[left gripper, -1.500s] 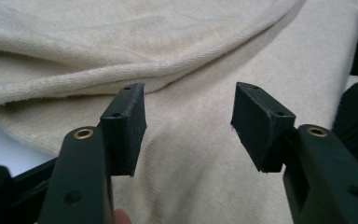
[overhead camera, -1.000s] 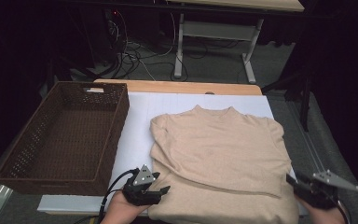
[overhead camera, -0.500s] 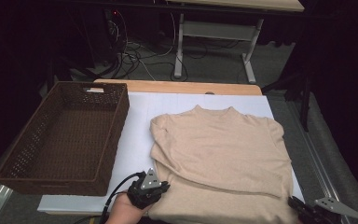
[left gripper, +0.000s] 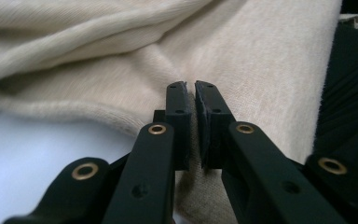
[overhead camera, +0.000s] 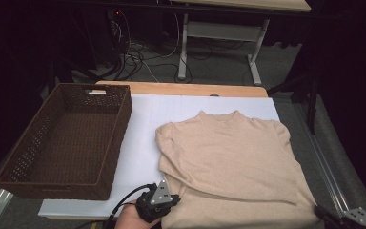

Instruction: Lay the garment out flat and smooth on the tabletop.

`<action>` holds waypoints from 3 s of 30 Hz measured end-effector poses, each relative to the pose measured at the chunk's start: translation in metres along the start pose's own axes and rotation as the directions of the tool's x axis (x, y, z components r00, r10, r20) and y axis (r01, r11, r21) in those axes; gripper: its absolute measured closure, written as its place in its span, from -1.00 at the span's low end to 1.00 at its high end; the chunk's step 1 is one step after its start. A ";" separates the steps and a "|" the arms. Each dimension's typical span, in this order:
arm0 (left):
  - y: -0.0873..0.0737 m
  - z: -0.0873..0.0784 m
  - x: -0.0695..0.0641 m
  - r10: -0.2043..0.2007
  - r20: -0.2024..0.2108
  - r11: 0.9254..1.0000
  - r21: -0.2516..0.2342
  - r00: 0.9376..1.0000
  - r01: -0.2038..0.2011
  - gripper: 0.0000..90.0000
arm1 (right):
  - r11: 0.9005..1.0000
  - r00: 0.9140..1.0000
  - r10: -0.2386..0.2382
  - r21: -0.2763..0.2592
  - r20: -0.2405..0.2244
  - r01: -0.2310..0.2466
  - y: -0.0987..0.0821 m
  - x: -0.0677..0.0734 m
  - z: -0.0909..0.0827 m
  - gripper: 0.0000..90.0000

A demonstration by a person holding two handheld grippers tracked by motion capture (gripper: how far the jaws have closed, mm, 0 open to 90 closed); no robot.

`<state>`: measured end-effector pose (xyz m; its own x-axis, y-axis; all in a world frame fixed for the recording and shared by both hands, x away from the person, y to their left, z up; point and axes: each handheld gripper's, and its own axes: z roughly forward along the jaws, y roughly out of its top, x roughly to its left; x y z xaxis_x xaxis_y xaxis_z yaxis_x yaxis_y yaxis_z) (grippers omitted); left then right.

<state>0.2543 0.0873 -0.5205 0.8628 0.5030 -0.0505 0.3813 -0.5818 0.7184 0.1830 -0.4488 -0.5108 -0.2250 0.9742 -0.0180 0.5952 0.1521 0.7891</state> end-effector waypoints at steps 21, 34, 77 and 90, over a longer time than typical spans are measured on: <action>-0.006 -0.011 0.031 -0.216 -0.016 0.967 -0.145 0.976 0.211 -0.71 | 0.995 0.997 -0.067 -0.080 -0.037 0.064 0.052 0.023 0.018 0.09; -0.004 -0.013 0.032 -0.199 -0.085 0.970 -0.163 0.976 0.183 -1.00 | 1.000 0.997 -0.018 0.019 -0.070 0.020 0.039 0.040 0.049 -0.18; 0.000 -0.015 0.029 -0.184 -0.053 0.967 -0.188 0.981 0.172 -1.00 | 0.944 0.892 -0.298 -0.244 -0.340 0.222 0.123 0.174 0.087 0.00; 0.060 0.002 0.024 -0.154 -0.035 0.973 -0.180 0.987 0.146 -0.94 | 0.977 0.944 -0.151 -0.189 -0.295 0.097 0.098 0.103 0.092 -0.08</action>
<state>0.2988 0.0633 -0.4799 0.7815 0.6088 -0.1366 0.4367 -0.3774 0.8166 0.2894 -0.3182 -0.4917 -0.5293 0.8472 0.0449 0.4136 0.2115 0.8855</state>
